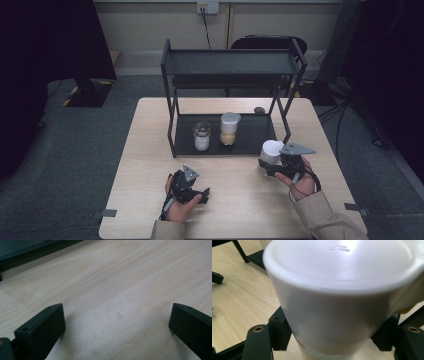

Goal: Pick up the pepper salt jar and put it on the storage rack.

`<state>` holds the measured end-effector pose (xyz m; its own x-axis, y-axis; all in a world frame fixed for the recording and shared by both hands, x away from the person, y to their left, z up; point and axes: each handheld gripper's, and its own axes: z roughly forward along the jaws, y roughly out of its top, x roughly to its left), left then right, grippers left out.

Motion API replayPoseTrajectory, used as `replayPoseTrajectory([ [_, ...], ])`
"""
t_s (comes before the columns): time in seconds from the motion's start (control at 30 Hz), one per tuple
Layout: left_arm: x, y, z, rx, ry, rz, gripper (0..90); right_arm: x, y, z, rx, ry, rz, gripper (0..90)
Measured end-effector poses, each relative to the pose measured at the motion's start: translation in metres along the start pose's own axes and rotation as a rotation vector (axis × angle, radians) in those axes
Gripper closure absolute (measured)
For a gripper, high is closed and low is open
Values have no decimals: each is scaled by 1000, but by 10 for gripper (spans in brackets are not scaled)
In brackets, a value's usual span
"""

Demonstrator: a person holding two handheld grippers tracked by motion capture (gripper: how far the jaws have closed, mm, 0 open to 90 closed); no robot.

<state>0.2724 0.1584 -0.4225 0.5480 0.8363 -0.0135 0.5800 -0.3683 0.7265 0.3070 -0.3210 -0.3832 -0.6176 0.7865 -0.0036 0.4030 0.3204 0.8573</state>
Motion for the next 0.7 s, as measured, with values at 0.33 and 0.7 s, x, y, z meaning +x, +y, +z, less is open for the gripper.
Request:
replayPoseTrajectory([
  [0.33, 0, 0, 0, 0, 0, 0, 0, 2, 9, 5, -1, 3, -12, 306],
  [0.7, 0, 0, 0, 1, 0, 0, 0, 4, 19, 12, -4, 2, -18, 305],
])
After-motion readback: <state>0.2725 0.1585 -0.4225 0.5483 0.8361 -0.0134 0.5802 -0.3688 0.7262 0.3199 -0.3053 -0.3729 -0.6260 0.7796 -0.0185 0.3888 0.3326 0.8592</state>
